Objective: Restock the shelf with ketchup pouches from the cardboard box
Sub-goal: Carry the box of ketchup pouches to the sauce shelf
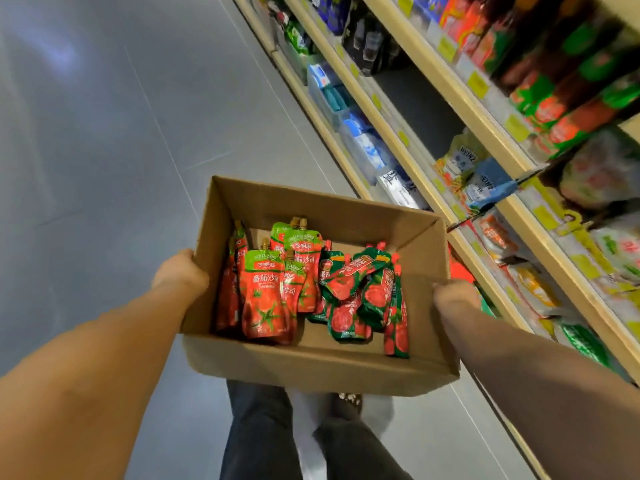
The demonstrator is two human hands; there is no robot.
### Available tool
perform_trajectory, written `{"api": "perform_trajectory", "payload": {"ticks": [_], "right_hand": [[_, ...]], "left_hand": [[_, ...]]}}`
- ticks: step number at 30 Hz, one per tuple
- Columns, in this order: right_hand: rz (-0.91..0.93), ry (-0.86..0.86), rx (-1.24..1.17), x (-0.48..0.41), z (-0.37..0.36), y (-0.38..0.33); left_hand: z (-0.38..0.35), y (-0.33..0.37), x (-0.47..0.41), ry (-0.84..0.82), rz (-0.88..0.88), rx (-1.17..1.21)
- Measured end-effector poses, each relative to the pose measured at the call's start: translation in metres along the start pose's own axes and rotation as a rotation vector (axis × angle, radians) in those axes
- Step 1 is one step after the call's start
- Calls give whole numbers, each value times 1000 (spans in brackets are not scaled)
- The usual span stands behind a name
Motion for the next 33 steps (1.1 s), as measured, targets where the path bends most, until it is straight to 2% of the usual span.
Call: {"api": "perform_trajectory", "payload": {"ticks": [4, 12, 17, 21, 24, 27, 33], "right_hand": [[-116, 15, -119, -8, -25, -52], [-306, 59, -155, -11, -75, -130], [-303, -24, -123, -31, -102, -201], [-301, 18, -203, -62, -115, -261], [-300, 25, -135, -73, -117, -299], [-281, 50, -171, -87, -120, -346], [-306, 163, -216, -99, -130, -424]], "left_hand": [[33, 24, -78, -12, -52, -5], [97, 84, -222, -31, -243, -92], [126, 121, -307, -48, -262, -174], [139, 149, -371, -76, -250, -165], [153, 166, -404, -53, -251, -156], [169, 185, -444, -65, -242, -127], [206, 218, -529, -86, -288, -106]]}}
Point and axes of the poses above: each hand's wrist, its own x-axis away from the middle knuckle, its own z-axis out of the back of the hand, y = z × x, the point moved 8 cm from there along -x, towards the middle knuckle, and after that the axes turned 5 degrees about y, right-handed, at the moved point
